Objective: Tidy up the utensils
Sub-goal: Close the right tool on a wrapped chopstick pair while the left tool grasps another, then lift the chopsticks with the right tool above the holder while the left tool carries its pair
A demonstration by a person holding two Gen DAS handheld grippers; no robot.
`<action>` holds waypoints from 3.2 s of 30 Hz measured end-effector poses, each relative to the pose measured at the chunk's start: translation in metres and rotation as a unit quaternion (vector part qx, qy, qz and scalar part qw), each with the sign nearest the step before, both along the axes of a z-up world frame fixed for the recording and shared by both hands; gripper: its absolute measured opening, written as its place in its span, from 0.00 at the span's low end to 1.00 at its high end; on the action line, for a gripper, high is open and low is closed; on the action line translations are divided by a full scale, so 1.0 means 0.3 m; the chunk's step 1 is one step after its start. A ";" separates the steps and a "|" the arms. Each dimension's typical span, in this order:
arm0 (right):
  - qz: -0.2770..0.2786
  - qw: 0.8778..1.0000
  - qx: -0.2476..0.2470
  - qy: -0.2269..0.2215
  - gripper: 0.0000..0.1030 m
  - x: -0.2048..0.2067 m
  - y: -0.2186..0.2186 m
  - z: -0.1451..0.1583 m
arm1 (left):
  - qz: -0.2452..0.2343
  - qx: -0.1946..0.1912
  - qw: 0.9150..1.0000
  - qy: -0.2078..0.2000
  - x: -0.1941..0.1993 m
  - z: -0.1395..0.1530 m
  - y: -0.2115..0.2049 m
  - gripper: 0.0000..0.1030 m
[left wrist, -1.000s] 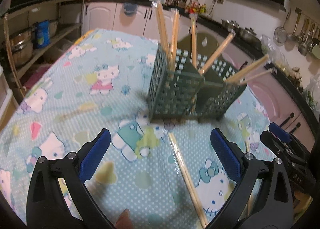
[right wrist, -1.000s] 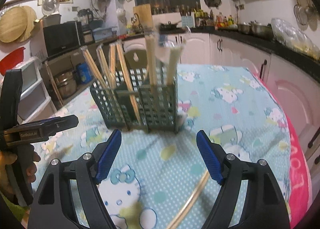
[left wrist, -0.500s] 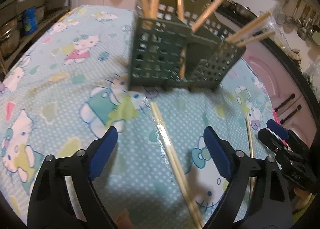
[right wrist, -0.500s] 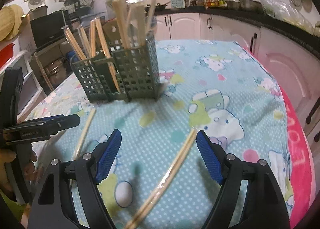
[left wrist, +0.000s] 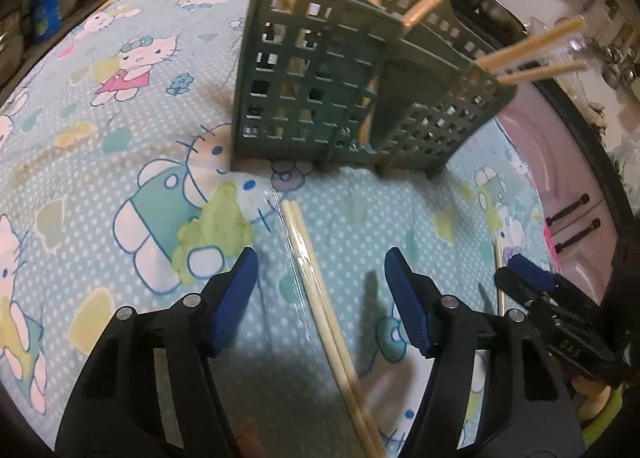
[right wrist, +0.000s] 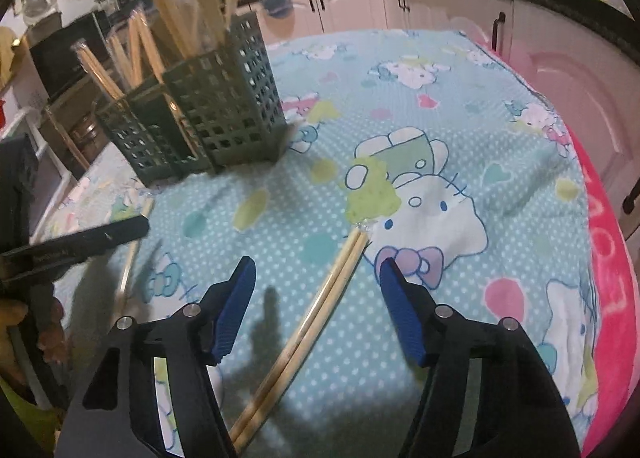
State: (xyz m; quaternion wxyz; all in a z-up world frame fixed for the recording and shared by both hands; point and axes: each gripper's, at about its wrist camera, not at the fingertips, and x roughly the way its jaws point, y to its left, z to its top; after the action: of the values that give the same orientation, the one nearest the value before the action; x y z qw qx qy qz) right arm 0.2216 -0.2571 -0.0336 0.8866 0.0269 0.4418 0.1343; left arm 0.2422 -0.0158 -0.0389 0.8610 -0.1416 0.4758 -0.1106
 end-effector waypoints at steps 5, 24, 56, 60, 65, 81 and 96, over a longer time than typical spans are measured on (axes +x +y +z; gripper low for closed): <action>-0.002 1.000 -0.015 0.016 0.49 0.053 0.019 -0.019 | 0.007 0.003 1.000 0.008 0.047 -0.005 0.004 0.49; 0.052 0.998 0.025 -0.013 0.06 0.059 0.108 0.071 | 0.016 0.035 0.999 0.012 0.131 0.024 0.048 0.02; 0.124 0.955 0.091 -0.252 0.06 0.016 0.305 0.688 | 0.031 0.023 0.960 -0.277 0.024 0.789 0.137 0.01; 0.122 0.948 0.096 -0.278 0.06 0.038 0.317 0.742 | 0.048 0.029 0.950 -0.309 0.070 0.844 0.126 0.01; 0.113 0.941 0.099 -0.304 0.06 0.075 0.321 0.778 | 0.071 0.036 0.939 -0.333 0.126 0.854 0.111 0.01; 0.094 0.934 0.078 -0.336 0.06 0.203 0.336 0.729 | 0.125 0.025 0.919 -0.373 0.263 0.781 0.117 0.01; 0.092 0.942 0.045 -0.319 0.06 0.248 0.360 0.549 | 0.124 0.028 0.929 -0.348 0.319 0.637 0.100 0.01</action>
State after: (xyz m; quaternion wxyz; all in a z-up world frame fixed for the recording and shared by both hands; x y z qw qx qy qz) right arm 0.2959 -0.1493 0.1312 0.9627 -0.0177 0.1297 0.2367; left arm 0.3380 0.0143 0.1522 0.9830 -0.1282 0.1277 -0.0324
